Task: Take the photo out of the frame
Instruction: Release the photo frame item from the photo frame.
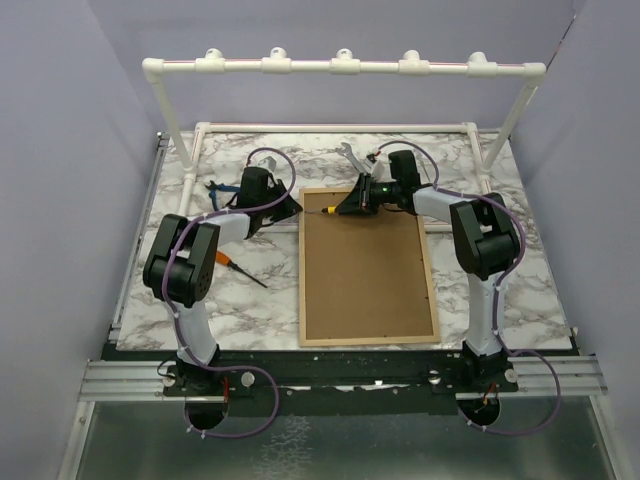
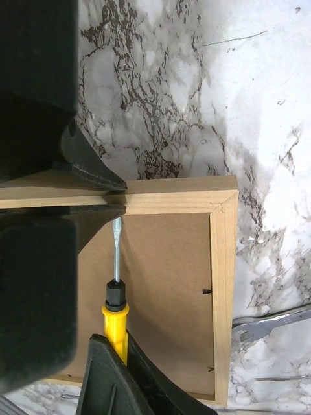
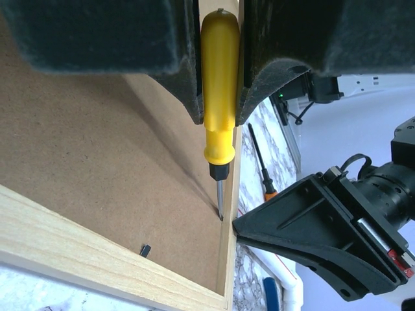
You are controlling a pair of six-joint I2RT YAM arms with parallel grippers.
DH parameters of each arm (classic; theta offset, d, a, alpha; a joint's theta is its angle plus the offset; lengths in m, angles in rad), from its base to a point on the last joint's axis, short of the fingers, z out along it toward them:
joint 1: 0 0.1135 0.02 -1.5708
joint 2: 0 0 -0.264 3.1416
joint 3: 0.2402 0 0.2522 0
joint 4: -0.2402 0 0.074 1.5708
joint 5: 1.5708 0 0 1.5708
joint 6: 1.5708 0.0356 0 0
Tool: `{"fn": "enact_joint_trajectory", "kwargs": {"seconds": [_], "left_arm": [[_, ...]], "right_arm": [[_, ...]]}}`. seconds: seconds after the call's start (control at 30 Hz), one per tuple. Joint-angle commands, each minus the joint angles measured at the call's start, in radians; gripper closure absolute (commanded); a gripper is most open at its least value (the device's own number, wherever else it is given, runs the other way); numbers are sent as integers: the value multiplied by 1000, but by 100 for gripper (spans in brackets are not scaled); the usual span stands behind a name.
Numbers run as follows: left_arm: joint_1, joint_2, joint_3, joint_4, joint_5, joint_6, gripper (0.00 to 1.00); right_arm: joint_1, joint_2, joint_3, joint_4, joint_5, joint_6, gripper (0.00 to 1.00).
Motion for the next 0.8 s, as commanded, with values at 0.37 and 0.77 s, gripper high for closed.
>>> {"fn": "enact_joint_trajectory", "kwargs": {"seconds": [0.37,0.77], "left_arm": [[-14,40,-2,55,99,-26,89],[-40,52,-14,83,104,-50,90]], "right_arm": [[5,76,42,6,-41,38,99],[10,101,51,42,-59,96,99]]}}
